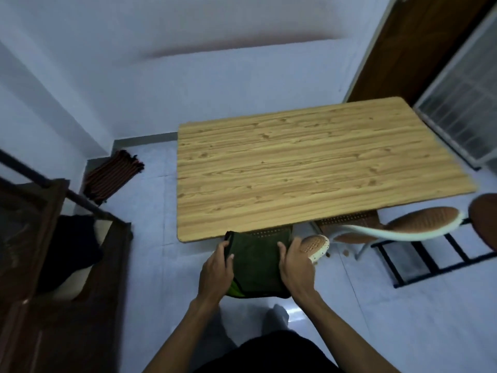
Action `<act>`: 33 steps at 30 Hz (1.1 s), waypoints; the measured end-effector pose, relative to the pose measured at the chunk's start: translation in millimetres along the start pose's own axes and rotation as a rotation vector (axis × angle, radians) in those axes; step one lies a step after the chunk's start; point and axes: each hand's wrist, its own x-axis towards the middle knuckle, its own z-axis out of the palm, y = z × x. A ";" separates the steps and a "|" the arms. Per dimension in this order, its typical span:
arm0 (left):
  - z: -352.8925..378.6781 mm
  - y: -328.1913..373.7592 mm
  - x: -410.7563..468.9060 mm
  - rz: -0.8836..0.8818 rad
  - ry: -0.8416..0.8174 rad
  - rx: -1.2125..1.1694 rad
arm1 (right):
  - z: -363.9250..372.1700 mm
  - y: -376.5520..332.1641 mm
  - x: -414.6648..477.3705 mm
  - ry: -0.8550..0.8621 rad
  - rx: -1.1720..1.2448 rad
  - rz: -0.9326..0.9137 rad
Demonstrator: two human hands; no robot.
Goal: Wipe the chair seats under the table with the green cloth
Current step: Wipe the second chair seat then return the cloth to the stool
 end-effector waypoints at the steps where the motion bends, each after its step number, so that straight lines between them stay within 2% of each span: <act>1: -2.6 -7.3 3.5 0.030 -0.031 0.034 | 6.2 -1.4 -2.3 -0.002 -0.034 0.019; 7: -22.4 -47.5 30.8 0.155 -0.240 0.328 | 38.5 -11.8 -21.4 0.059 -0.345 0.107; 9: -23.0 -61.7 42.2 0.234 -0.288 0.336 | 48.2 -15.7 -28.3 0.116 -0.380 0.014; 10: -23.7 -66.5 48.0 0.275 -0.320 0.341 | 53.8 -18.7 -33.2 0.109 -0.372 -0.119; 12: -24.8 -75.5 61.4 0.338 -0.384 0.348 | 69.1 -18.6 -42.4 -0.045 -0.401 -0.474; 14: -29.9 -86.8 77.5 0.349 -0.449 0.378 | 81.6 -11.9 -50.5 -0.280 -0.538 -0.692; 17: -40.0 -126.0 112.6 0.336 -0.518 0.487 | 85.2 -17.4 -31.6 -0.471 -0.710 -0.728; 20: -50.4 -162.1 149.7 0.368 -0.569 0.626 | 89.8 -44.8 -7.9 -0.595 -0.760 -0.773; 23: -50.8 -177.6 170.3 0.359 -0.642 0.656 | 122.3 -73.3 10.5 -0.744 -0.775 -0.717; 27: -41.4 -191.0 171.4 0.343 -0.634 0.608 | 185.5 -120.6 31.1 -0.834 -0.939 -0.492; 31: -39.9 -194.5 183.3 0.324 -0.669 0.543 | 243.7 -143.8 64.7 -1.037 -1.065 -0.250; 33: -40.9 -196.9 189.4 0.334 -0.686 0.533 | 258.9 -141.2 74.1 -1.015 -1.092 -0.209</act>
